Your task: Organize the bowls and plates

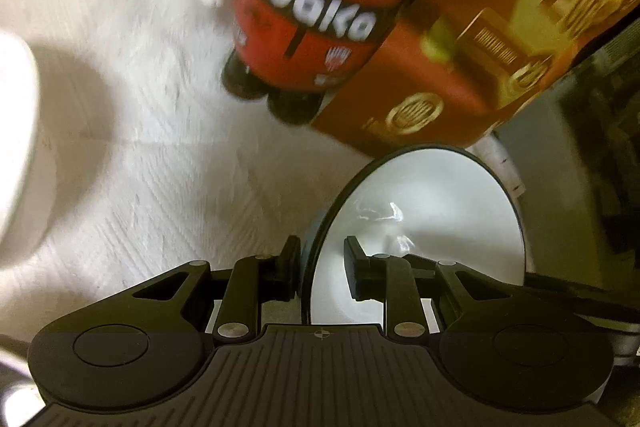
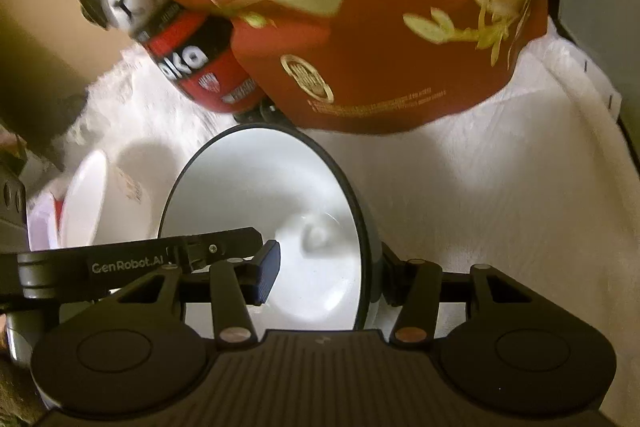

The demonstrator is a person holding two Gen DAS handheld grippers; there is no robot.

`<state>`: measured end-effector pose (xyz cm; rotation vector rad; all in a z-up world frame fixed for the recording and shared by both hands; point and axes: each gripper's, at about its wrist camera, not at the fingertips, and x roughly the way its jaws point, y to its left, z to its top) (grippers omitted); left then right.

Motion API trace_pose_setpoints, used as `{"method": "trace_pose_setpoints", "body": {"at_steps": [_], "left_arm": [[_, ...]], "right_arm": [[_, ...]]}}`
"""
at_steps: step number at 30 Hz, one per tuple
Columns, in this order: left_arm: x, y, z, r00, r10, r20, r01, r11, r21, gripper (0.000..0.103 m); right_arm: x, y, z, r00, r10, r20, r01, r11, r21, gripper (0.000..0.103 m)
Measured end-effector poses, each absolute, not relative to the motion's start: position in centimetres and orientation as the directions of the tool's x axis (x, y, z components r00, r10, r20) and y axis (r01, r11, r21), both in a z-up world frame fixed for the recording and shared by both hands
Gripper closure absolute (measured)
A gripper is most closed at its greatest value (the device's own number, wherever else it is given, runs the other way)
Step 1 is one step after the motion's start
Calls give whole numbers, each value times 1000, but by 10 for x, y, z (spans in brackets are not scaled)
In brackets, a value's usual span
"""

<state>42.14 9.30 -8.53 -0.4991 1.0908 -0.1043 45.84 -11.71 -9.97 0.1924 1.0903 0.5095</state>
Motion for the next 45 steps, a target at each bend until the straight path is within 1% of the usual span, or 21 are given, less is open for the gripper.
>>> {"method": "trace_pose_setpoints", "body": {"at_steps": [7, 13, 18, 24, 28, 32, 34, 40, 45], "left_arm": [[394, 90, -26, 492, -294, -820, -115, 911, -395, 76], [355, 92, -7, 467, -320, -825, -93, 909, -405, 76], [312, 92, -16, 437, -333, -835, -87, 909, -408, 74], [283, 95, -40, 393, -335, -856, -94, 912, -400, 74], [279, 99, -54, 370, -339, -865, -108, 909, -403, 75], [279, 99, -59, 362, -349, -864, -97, 908, -407, 76], [278, 98, -58, 365, -351, -862, -96, 907, -410, 76], [280, 96, -57, 372, -348, -861, -111, 904, -413, 76], [279, 105, -46, 407, -341, -847, -118, 900, -419, 77]], "right_arm": [[435, -120, -50, 387, 532, -753, -303, 845, 441, 51], [398, -123, -29, 359, 543, -759, -298, 838, 458, 51], [358, -126, -31, 345, 538, -769, -324, 837, 440, 51], [322, -120, -56, 316, 510, -800, -334, 849, 410, 50], [319, -117, -77, 292, 496, -818, -310, 858, 409, 50], [321, -115, -91, 314, 437, -843, -291, 889, 352, 50], [324, -118, -95, 304, 437, -846, -281, 890, 359, 50], [322, -120, -95, 307, 447, -840, -295, 884, 363, 50], [322, -127, -87, 312, 460, -832, -303, 878, 372, 50]]}}
